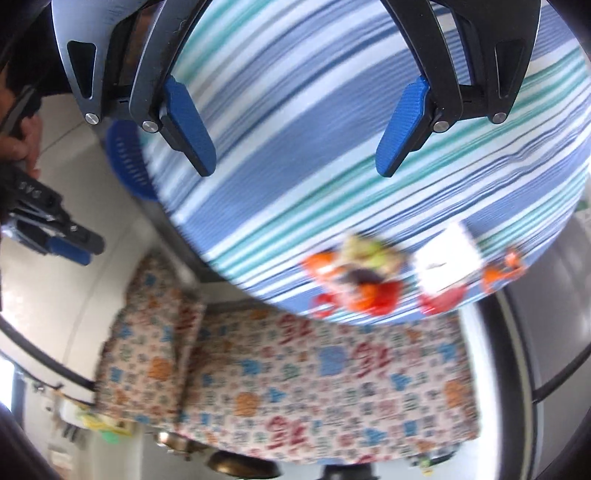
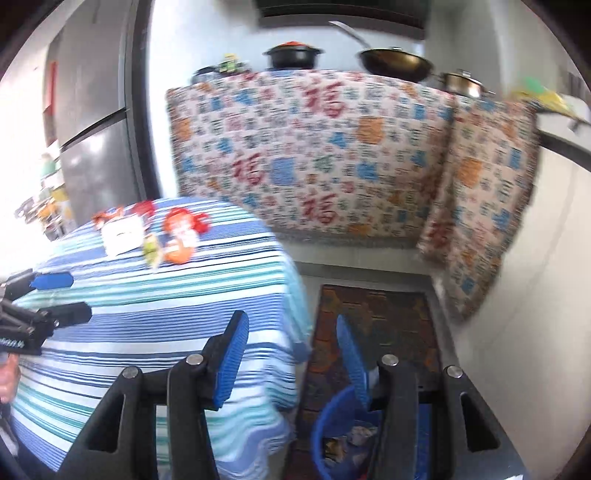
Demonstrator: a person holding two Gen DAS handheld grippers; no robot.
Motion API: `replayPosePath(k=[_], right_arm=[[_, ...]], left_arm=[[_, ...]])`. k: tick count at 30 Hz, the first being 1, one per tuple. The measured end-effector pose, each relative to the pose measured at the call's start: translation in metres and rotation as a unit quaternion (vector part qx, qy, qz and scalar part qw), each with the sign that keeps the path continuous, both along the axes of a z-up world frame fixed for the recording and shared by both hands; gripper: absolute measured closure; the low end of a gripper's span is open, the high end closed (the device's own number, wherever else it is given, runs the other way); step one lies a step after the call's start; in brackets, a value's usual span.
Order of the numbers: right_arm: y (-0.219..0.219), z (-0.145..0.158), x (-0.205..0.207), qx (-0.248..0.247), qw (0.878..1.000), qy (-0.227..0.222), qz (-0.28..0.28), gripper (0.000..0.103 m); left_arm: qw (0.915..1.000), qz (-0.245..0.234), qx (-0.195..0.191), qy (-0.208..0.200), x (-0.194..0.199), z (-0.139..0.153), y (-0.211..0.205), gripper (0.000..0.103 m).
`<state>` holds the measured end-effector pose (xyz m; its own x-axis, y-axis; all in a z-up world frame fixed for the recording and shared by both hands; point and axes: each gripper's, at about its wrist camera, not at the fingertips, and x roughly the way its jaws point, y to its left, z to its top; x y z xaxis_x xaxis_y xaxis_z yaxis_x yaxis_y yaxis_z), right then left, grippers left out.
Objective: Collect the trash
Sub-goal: 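Swing both tools back over the table toward the remaining trash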
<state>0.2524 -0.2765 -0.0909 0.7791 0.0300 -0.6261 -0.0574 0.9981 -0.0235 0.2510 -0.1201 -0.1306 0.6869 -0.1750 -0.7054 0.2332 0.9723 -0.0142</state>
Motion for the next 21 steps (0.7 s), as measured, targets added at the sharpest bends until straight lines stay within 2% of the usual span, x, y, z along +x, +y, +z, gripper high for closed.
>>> replayPosePath(k=[5,8,12,18,21], right_arm=[[0.072,-0.026,0.015,0.003,0.996,0.039,0.079,0.052],[0.106,-0.041,0.022,-0.003,0.991,0.063,0.118,0.052],[0.137,-0.053,0.028,-0.010,0.986,0.081,0.143,0.052],[0.158,-0.064,0.039,-0.013,0.981,0.106,0.162,0.052],[0.166,-0.071,0.046,-0.024,0.977,0.123,0.171,0.052]], left_arm=[[0.9979,0.054,0.035,0.009,0.006,-0.028,0.075,0.014],[0.9972,0.063,0.036,0.020,0.011,-0.040,0.105,0.014],[0.9971,0.065,0.021,0.033,0.020,-0.049,0.127,0.014],[0.9952,0.083,0.004,0.052,0.031,-0.056,0.144,0.014],[0.9943,0.091,0.012,0.054,0.032,-0.057,0.145,0.012]])
